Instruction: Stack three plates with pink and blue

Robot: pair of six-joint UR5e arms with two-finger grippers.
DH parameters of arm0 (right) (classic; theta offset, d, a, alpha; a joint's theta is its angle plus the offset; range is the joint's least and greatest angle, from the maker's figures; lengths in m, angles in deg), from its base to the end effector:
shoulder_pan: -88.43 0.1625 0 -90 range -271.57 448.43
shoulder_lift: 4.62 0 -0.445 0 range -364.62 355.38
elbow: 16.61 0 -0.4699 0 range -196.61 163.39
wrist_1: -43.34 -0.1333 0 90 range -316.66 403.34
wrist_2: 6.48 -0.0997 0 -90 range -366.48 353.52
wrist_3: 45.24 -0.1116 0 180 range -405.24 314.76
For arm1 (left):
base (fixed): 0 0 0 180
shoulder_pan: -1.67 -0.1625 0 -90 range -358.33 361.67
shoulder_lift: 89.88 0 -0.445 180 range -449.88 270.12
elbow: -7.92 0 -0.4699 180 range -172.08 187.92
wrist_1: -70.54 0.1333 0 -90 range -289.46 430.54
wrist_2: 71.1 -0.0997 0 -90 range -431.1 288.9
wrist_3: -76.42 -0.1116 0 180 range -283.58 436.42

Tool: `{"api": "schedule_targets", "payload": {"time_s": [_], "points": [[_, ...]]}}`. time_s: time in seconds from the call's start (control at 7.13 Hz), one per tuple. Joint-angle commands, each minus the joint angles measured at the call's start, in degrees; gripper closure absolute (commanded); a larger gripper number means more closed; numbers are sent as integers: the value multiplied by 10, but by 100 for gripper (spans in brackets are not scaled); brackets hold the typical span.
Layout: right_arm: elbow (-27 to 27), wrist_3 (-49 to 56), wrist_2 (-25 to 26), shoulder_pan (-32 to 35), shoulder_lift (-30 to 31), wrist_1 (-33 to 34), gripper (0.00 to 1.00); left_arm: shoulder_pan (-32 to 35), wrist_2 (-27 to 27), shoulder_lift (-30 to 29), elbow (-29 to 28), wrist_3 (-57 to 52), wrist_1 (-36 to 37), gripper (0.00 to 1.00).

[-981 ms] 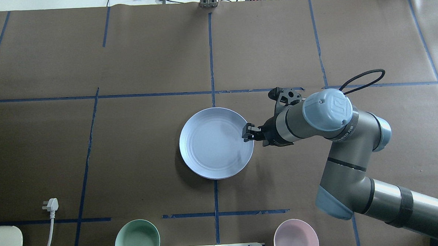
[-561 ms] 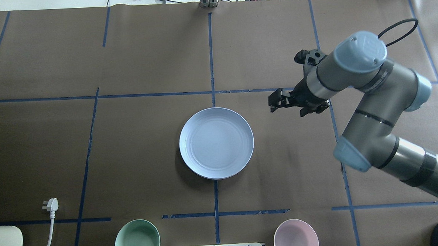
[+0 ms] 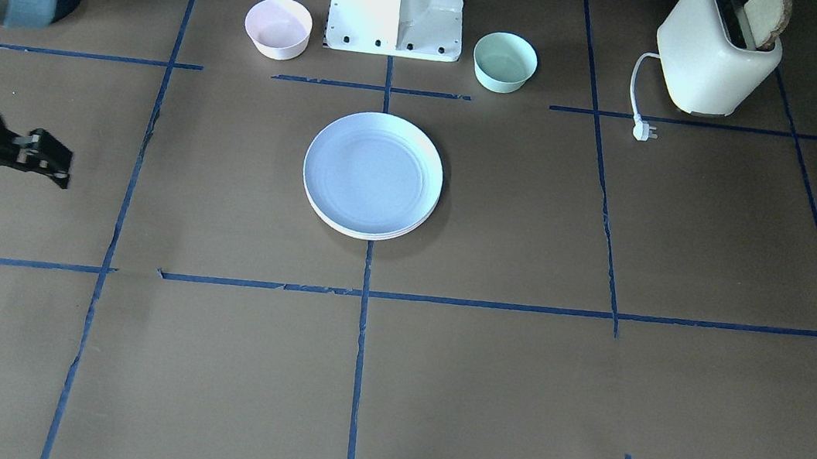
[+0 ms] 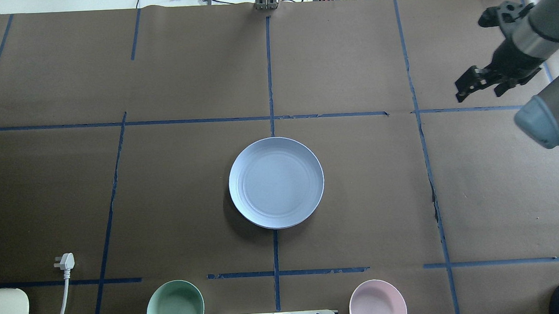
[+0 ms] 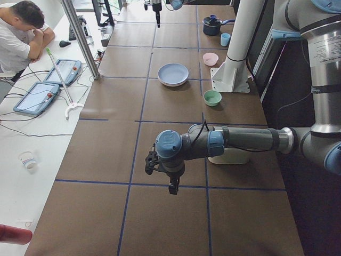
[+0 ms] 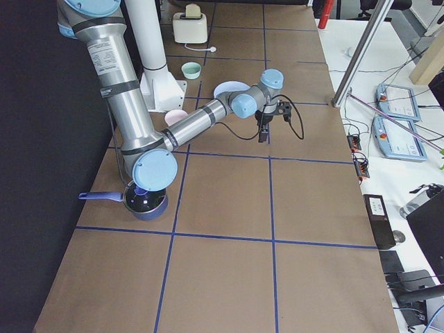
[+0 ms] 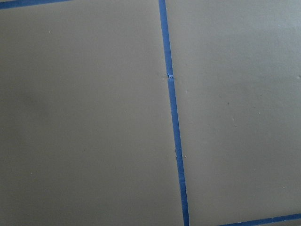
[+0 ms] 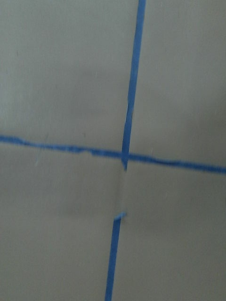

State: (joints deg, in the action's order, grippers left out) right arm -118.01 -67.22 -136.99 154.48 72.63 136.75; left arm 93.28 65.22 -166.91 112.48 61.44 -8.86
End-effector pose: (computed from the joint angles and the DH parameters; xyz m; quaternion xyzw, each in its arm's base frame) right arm -0.2084 -0.6190 0.4483 0.0226 -0.3794 -0.0782 0.9216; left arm -0.0654 -0.4546 0.6748 -0.0149 0.3984 0.0760 0.9139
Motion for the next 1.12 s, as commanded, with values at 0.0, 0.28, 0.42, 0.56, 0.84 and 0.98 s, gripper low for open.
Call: {"api": "schedule_targets", "payload": {"time_s": [0.0,0.28,0.42,0.56,0.84,0.98], "points": [[-12,241,-5,125,111,30,0,1,-2,-7,-2,4,1,0],[-36,306,-5,203,203,30,0,0,-1,-3,-8,5,1,0],[-41,304,-4,204,222,29,1,1,-1,-5,-7,3,0,0],[-40,300,-4,204,224,31,1,0,-1,-5,-7,1,0,0],[-38,295,-2,203,231,27,0,0,-1,-3,-5,0,0,0],[-38,295,-3,203,231,27,0,0,-1,-1,-2,-1,0,0]]}}
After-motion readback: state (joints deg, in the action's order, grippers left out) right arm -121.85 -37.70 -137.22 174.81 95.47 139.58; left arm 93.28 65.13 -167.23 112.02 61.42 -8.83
